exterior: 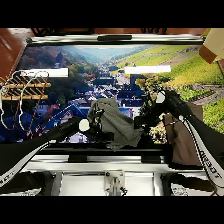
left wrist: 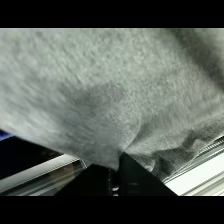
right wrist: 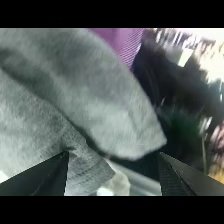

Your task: Fold the shirts.

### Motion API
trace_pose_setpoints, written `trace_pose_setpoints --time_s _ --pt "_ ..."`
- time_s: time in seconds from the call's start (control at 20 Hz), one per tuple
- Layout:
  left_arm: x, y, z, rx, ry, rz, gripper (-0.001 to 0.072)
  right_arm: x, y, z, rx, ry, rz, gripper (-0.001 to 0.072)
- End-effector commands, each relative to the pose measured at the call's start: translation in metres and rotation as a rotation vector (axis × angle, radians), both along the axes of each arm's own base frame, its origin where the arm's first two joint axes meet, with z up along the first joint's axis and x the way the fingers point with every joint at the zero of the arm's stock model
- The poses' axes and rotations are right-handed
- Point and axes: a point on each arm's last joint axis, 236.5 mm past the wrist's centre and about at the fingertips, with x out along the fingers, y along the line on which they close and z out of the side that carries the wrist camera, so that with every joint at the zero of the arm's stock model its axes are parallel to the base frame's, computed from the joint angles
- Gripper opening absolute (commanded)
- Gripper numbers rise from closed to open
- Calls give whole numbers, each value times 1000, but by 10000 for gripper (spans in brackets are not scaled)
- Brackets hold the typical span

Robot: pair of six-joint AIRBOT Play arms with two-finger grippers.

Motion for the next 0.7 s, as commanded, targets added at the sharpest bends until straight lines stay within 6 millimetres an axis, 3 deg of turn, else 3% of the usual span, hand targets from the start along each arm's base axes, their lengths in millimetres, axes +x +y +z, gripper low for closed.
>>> trace_pose_setpoints --time_s 0.0,0.15,0.2,0.25,0.3,0.45,0.55,0.65 --pt "5 -3 -1 -12 -19 17 34 10 3 -21 -5 4 -48 651" --pt "6 -2 -2 -6 -24 13 33 4 3 -37 -14 56 -50 649" --pt "7 0 -2 -2 -27 13 32 4 4 -39 -11 62 -51 495" --pt "9 2 -2 3 -29 12 32 3 3 -38 -12 64 -51 161" --pt "11 7 -2 12 -37 9 31 2 4 -36 -10 67 -50 70" --pt "30 35 11 57 -75 0 30 9 2 -10 10 -25 18 64" --pt "55 62 39 109 -162 -26 29 28 -2 30 11 -179 73 64" --pt "87 89 89 151 -309 -46 30 54 -9 90 -5 -388 128 64"
